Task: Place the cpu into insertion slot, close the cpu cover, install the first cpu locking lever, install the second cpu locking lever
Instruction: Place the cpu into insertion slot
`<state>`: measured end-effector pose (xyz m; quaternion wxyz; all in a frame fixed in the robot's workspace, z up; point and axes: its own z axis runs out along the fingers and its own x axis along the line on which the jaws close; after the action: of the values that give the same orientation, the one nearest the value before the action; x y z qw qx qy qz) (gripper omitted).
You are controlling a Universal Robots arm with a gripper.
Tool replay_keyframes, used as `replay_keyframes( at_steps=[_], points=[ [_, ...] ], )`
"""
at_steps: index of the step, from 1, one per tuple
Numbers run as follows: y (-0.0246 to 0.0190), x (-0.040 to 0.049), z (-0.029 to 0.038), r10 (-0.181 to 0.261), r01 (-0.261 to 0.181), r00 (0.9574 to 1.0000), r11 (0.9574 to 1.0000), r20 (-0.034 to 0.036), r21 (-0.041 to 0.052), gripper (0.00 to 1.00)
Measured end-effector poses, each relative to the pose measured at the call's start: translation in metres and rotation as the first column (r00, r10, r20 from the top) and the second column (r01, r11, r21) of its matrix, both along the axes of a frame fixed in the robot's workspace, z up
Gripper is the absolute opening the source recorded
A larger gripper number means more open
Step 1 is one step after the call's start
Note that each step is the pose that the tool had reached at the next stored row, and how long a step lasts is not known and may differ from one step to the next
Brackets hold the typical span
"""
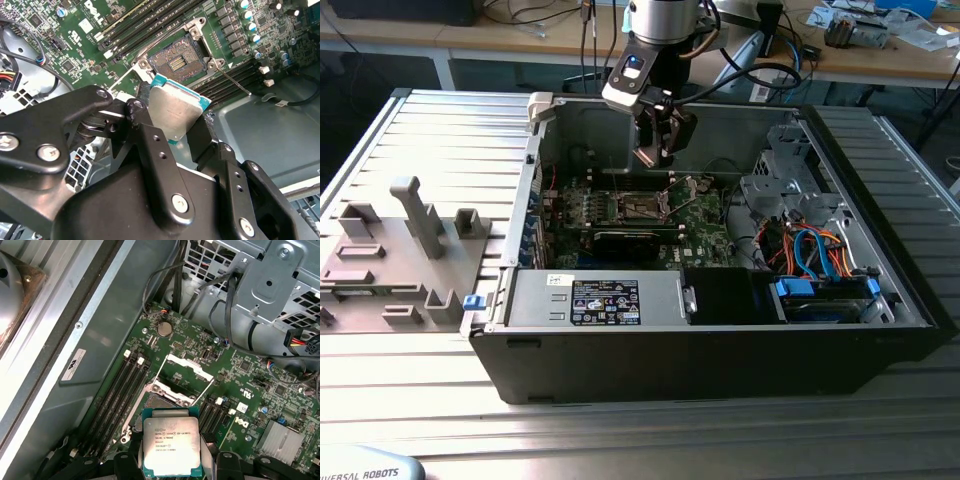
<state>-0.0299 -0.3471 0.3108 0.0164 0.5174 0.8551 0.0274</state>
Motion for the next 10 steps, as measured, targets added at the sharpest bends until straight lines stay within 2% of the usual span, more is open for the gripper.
replay_keyframes(
  at_steps=[10],
  points=[
    [0.0000, 0.0000, -0.0001, -0.004, 0.004, 1.0000, 1.0000, 0.0001, 0.0001, 0.54]
  ],
)
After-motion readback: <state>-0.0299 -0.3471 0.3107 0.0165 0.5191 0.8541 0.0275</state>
